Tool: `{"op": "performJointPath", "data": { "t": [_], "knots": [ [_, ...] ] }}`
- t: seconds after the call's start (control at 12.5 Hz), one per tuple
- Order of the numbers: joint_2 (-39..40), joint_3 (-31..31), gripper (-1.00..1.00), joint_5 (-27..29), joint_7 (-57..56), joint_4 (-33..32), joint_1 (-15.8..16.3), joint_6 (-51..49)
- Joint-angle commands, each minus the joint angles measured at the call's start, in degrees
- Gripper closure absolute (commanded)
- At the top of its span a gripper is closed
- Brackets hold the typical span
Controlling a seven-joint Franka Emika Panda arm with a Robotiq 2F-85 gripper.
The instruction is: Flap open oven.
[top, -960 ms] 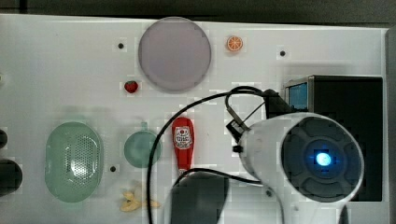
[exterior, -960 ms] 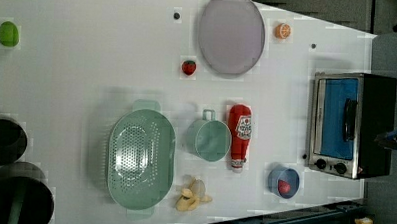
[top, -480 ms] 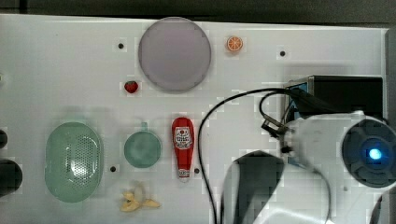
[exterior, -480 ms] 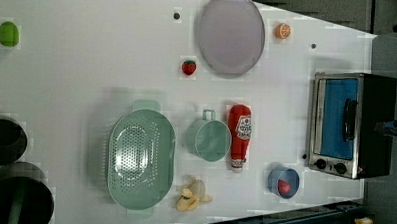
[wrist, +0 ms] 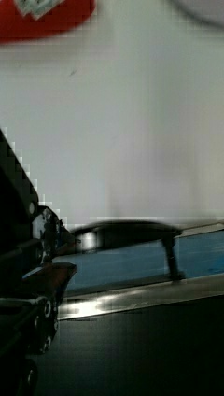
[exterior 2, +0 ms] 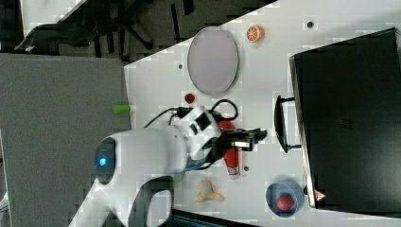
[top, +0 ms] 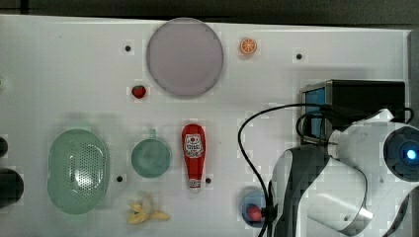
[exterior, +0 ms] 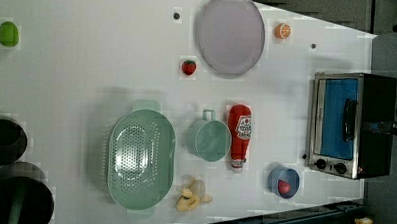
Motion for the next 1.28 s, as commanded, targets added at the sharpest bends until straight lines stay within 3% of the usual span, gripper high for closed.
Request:
{"op": "performJointPath", "data": {
  "t": [0.08, 1.28],
  "knots": [
    [0.89, -0.89, 0.65, 0.17, -5.67, -0.45, -0.72, 2.94],
    [8.77, 1.16, 0.65, 0.19, -4.82, -4.23, 0.44, 13.23]
  ]
}}
